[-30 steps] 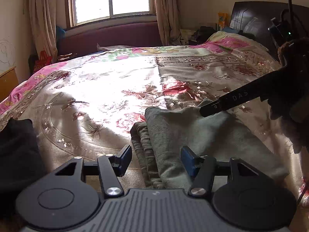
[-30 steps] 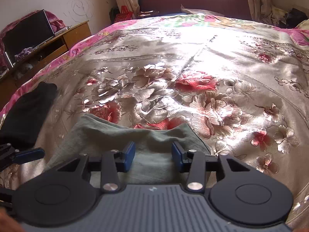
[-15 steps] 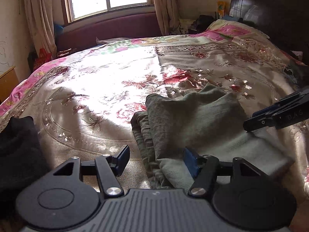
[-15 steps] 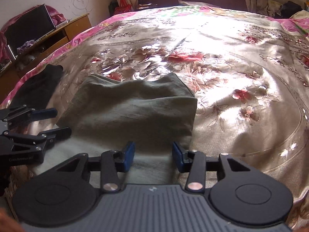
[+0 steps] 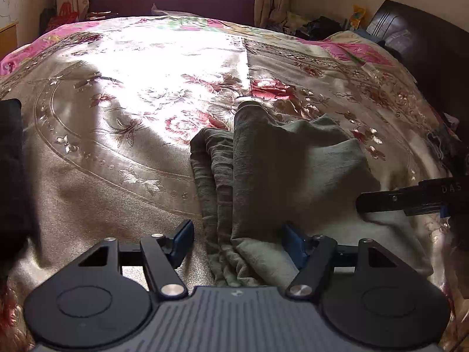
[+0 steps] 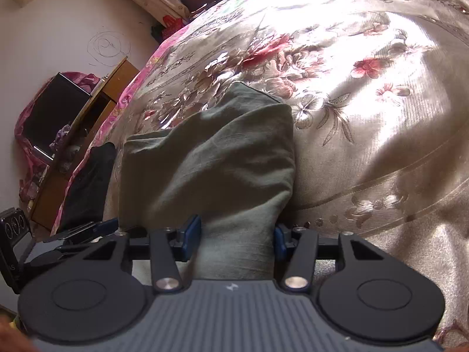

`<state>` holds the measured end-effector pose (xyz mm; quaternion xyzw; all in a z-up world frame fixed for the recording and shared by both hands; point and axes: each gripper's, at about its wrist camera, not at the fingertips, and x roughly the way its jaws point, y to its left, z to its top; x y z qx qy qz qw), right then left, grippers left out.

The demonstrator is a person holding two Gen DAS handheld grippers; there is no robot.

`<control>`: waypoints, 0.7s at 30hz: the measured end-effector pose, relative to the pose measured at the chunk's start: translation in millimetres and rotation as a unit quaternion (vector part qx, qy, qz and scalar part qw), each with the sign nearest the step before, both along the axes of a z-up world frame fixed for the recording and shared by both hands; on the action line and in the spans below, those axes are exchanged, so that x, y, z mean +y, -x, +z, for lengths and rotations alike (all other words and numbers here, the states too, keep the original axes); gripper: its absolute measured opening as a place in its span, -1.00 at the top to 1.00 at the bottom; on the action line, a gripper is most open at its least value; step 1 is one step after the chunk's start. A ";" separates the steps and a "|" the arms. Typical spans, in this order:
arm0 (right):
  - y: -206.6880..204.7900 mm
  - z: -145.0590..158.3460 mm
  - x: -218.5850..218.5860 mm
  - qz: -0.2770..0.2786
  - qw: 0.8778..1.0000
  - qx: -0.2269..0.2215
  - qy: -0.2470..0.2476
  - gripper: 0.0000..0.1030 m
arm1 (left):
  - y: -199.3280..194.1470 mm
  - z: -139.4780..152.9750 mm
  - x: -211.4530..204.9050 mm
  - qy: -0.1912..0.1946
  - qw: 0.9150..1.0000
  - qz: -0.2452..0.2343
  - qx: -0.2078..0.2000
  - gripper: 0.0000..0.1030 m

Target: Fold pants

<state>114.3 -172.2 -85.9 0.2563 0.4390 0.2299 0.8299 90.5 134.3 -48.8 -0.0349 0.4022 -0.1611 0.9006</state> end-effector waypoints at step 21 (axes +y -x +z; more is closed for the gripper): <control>32.1 29.7 -100.6 -0.105 0.986 -0.008 0.126 0.56 | -5.3 17.5 -140.5 -0.081 0.984 -0.139 -0.074 0.19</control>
